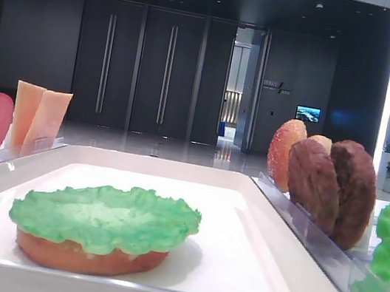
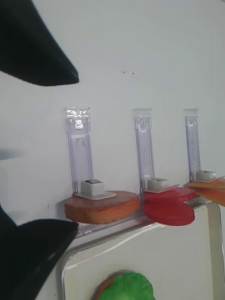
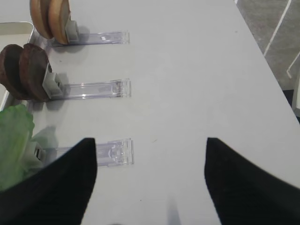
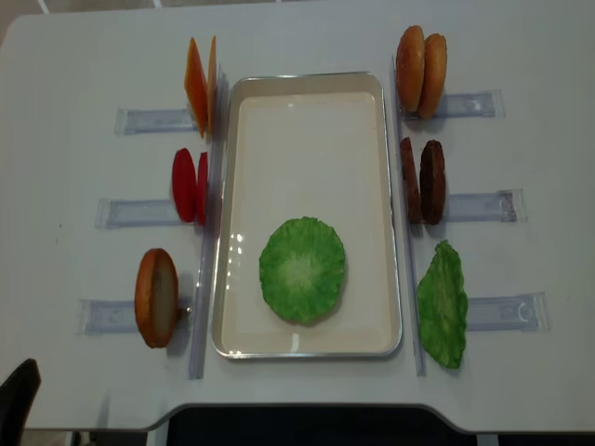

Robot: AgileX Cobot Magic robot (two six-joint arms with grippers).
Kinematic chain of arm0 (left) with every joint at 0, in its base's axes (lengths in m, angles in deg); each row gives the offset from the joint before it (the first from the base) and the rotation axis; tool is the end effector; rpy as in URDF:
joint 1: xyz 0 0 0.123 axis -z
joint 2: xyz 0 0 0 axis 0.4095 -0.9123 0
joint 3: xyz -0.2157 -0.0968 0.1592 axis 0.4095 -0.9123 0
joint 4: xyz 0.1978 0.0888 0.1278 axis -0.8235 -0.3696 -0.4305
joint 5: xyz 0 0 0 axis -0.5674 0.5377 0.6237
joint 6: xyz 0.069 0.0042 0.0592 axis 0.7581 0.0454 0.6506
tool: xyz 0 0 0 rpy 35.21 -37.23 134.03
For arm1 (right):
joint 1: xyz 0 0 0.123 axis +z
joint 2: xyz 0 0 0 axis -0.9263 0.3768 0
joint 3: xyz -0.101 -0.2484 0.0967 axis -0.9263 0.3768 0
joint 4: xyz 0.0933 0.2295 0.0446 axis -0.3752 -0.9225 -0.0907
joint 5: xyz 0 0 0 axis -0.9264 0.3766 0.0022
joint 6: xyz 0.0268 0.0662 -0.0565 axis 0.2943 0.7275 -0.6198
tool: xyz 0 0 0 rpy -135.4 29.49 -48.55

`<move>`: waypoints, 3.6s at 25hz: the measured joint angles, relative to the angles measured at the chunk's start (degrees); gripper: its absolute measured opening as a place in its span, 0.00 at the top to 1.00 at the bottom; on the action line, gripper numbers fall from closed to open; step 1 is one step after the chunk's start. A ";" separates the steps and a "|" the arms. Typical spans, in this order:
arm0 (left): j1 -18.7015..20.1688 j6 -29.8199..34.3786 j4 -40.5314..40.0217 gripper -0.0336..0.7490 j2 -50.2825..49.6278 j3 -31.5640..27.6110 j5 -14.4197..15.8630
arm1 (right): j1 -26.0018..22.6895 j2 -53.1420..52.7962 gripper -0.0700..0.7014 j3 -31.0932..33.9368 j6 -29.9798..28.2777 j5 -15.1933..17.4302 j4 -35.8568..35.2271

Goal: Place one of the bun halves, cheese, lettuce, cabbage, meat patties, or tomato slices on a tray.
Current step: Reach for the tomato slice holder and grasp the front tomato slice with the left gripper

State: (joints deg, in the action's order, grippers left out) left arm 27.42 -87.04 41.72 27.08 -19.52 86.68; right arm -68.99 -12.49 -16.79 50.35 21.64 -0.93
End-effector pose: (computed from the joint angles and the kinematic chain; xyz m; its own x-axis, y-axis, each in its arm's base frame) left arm -0.0065 0.0033 0.2658 -0.5087 0.0540 -0.8593 0.0426 0.9984 0.0375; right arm -0.0101 0.0017 0.2730 -0.5098 0.0010 -0.8603 0.0006 1.0000 0.0007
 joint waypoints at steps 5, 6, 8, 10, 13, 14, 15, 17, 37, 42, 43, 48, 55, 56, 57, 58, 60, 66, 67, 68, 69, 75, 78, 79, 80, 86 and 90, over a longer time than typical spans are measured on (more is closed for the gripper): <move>0.00 -0.56 0.00 0.07 0.00 0.00 0.00 | 0.00 0.00 0.30 0.00 0.00 0.00 0.00; 0.00 -0.56 0.00 0.07 0.00 0.00 0.00 | 0.00 0.00 0.30 0.00 0.00 0.00 0.00; 0.00 -0.56 0.00 0.07 -0.17 0.00 0.00 | 0.00 0.00 0.30 0.00 0.00 0.00 0.00; 0.00 -0.56 0.00 0.07 -1.71 0.38 0.42 | 0.00 0.00 0.30 0.00 0.00 0.00 0.00; 0.00 -0.87 0.00 0.07 -5.57 2.05 1.23 | 0.00 0.00 0.30 0.00 0.00 0.00 0.00; 0.00 -1.01 0.00 0.07 -6.89 2.90 1.30 | 0.00 0.00 0.30 0.00 0.00 0.00 0.00; 0.00 -1.32 0.00 0.07 -8.90 3.88 1.35 | 0.00 0.00 0.30 0.00 0.00 0.00 0.00; 0.00 -2.00 0.00 0.07 -12.44 5.94 1.73 | 0.00 0.00 0.30 0.00 0.00 0.00 0.00; 0.00 -4.07 0.00 0.07 -57.12 32.07 5.31 | 0.00 0.00 0.30 0.00 0.00 0.00 0.00; 0.00 -4.07 0.00 0.07 -66.30 39.27 5.86 | 0.00 0.00 0.30 0.00 0.00 0.00 0.00; 0.00 -4.07 0.00 0.07 -67.79 40.39 6.04 | 0.00 0.00 0.30 0.00 0.00 0.00 0.00; 0.00 -4.07 -0.63 0.07 -75.75 45.98 7.07 | 0.00 0.00 0.30 0.00 0.00 0.00 0.00; 0.00 -3.85 -4.79 0.07 -83.96 49.89 7.12 | 0.00 0.00 0.30 0.00 0.00 0.00 0.00; 0.00 -3.85 -4.92 0.07 -84.79 50.18 7.12 | 0.00 0.00 0.30 0.00 0.00 0.00 0.00; 0.00 -3.85 -4.96 0.07 -85.47 50.21 7.12 | 0.00 0.00 0.30 0.00 0.00 0.00 0.00; 0.00 -3.85 -5.05 0.07 -86.03 50.26 7.12 | 0.00 0.00 0.30 0.00 0.00 0.00 0.00; 0.00 -3.85 -5.64 0.07 -86.98 50.38 7.12 | 0.00 0.00 0.30 0.00 0.00 0.00 0.00; 0.00 -3.85 -7.02 0.07 -88.96 50.75 7.12 | 0.00 0.00 0.30 0.00 0.00 0.00 0.00; 0.00 -3.90 -6.96 0.07 -89.19 50.87 7.12 | 0.00 0.00 0.30 0.00 0.00 0.00 0.00; 0.00 -3.90 -6.81 0.07 -89.31 50.98 7.12 | 0.00 0.00 0.30 0.00 0.00 0.00 0.00; 0.00 -4.19 -6.79 0.07 -89.36 50.98 7.12 | 0.00 0.00 0.30 0.00 0.00 0.00 0.00; 2.80 -7.30 -7.48 0.07 -89.42 50.98 7.12 | 0.00 0.00 0.30 0.00 0.00 0.00 0.00; 7.38 -10.25 -8.36 0.08 -89.42 50.98 7.12 | 0.00 0.00 0.30 0.00 0.00 -0.05 0.00; 8.98 -11.32 -8.60 0.08 -89.42 50.98 7.12 | 0.00 0.00 0.30 0.00 0.00 -0.05 0.00; 10.29 -12.40 -8.79 0.08 -89.42 50.98 7.12 | 0.00 0.00 0.30 0.00 0.00 -0.05 0.00; 18.14 -19.69 -9.21 0.08 -89.55 50.98 7.12 | 0.00 0.00 0.30 0.00 0.00 -0.05 0.00; 21.57 -23.20 -9.28 0.08 -91.11 50.98 7.12 | 0.00 0.00 0.30 0.00 0.00 -0.05 0.00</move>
State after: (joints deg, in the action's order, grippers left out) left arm 48.99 -110.24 32.44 -64.02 31.47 93.81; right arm -68.99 -12.49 -16.79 50.35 21.59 -0.93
